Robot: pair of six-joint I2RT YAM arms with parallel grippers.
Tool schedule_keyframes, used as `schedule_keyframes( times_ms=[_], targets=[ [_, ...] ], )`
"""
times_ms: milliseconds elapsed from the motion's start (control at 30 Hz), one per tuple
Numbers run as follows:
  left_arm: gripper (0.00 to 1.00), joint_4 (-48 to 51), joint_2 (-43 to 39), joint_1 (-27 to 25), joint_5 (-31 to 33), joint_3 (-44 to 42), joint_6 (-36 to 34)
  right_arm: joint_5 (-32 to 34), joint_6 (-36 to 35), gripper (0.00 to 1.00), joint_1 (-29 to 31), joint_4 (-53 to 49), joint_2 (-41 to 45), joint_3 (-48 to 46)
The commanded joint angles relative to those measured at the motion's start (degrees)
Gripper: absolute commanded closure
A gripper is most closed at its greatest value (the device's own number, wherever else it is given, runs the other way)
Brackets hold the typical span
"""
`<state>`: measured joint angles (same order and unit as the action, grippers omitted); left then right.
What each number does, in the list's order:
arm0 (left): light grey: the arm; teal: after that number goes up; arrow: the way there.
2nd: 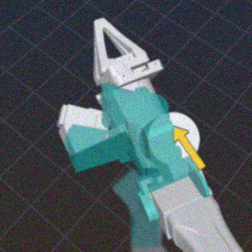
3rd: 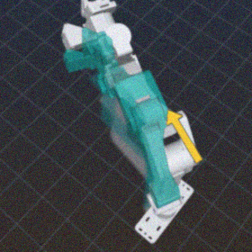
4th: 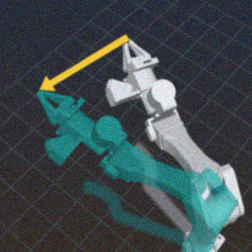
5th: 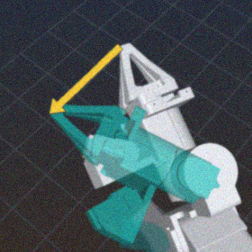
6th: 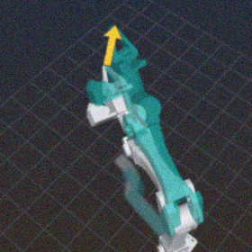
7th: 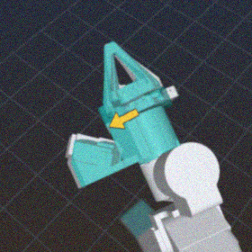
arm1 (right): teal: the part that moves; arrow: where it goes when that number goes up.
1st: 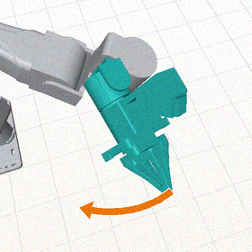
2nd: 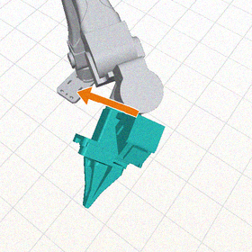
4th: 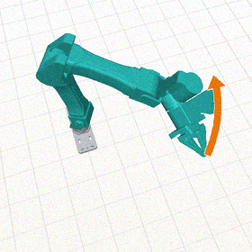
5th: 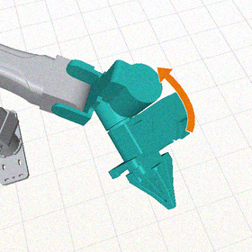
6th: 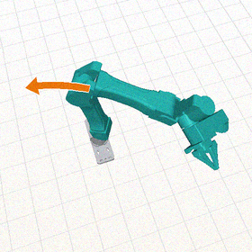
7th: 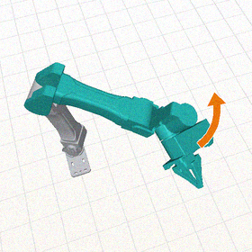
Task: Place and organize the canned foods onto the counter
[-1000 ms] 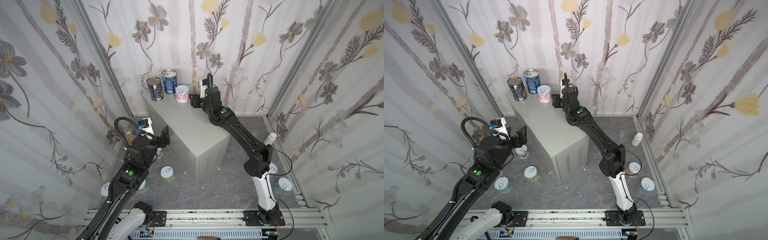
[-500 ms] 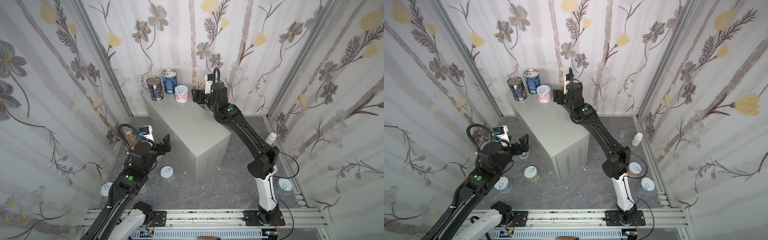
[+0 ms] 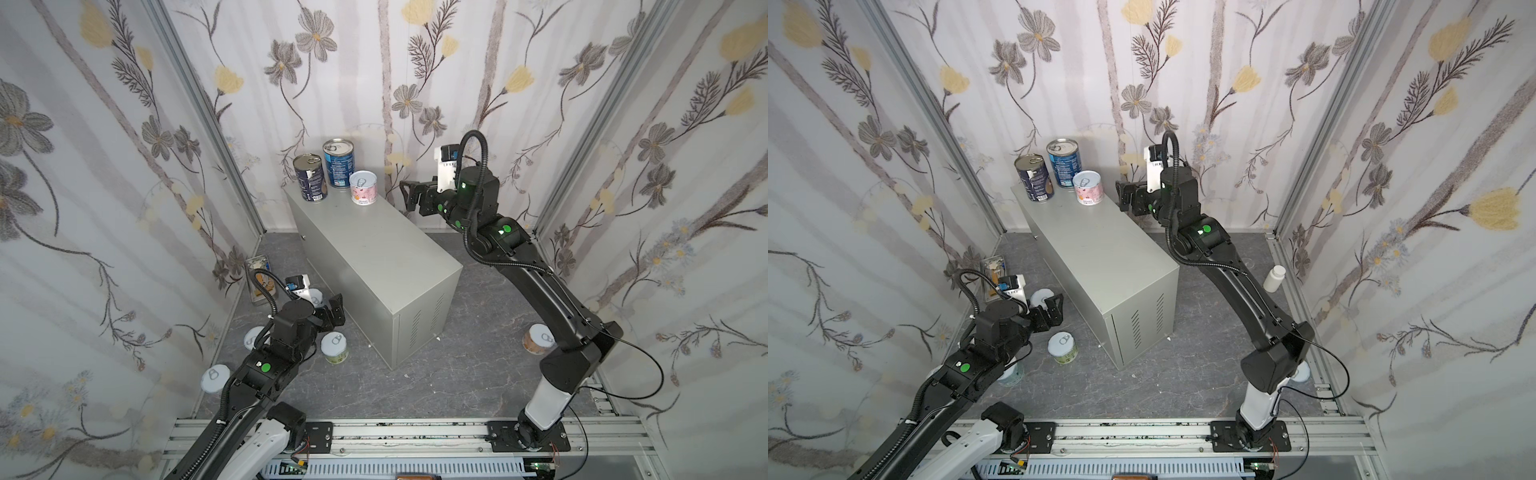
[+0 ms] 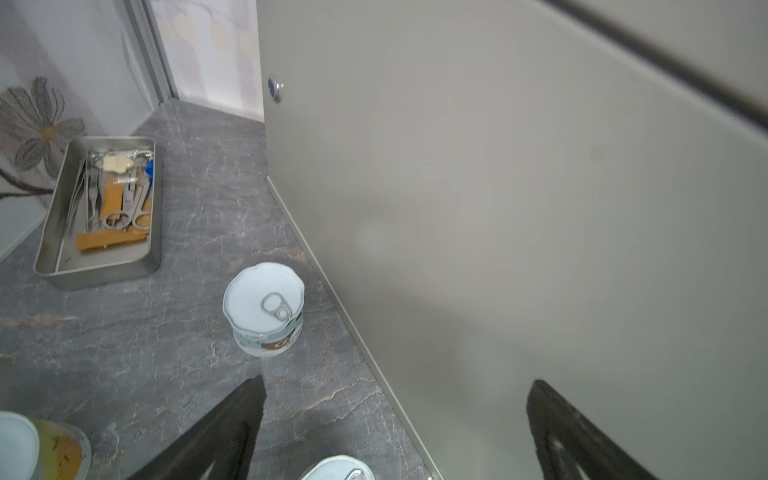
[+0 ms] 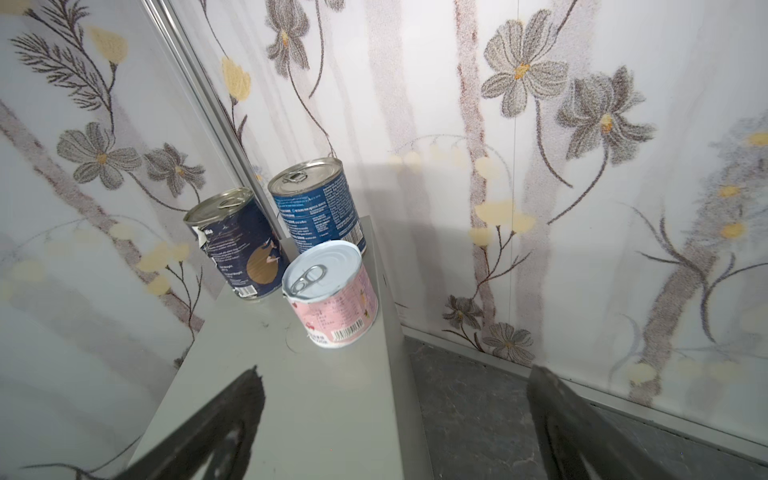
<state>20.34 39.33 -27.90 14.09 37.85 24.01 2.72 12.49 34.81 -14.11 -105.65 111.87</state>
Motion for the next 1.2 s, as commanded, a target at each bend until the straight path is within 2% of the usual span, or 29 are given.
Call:
schedule_keyframes(
  times_ms=[0,300,600,833,1167],
  targets=[
    [0.00,1.55,0.27,-1.76,4.47,-2.33,5.46,-1.38,-1.50,0.00,-0.19,7.09,6.11,-7.04],
    [0.00,3.47,2.80,-6.55,14.22,-6.34,12.42,0.03,-1.37,0.00,-0.53,10.74,23.24,-25.08],
    [0.00,3.22,5.10,-10.72,15.86,-11.04,19.73,1.60,-0.55,0.00,-1.06,11.94,34.58,-35.63],
    [0.00,2.78,9.29,-11.36,15.99,-14.07,25.49,1.58,0.20,0.00,-1.14,12.02,40.67,-40.53],
    [0.00,-1.71,14.28,-11.65,13.55,-15.23,23.85,2.11,0.17,0.00,-1.40,12.37,44.48,-45.77]
  ],
)
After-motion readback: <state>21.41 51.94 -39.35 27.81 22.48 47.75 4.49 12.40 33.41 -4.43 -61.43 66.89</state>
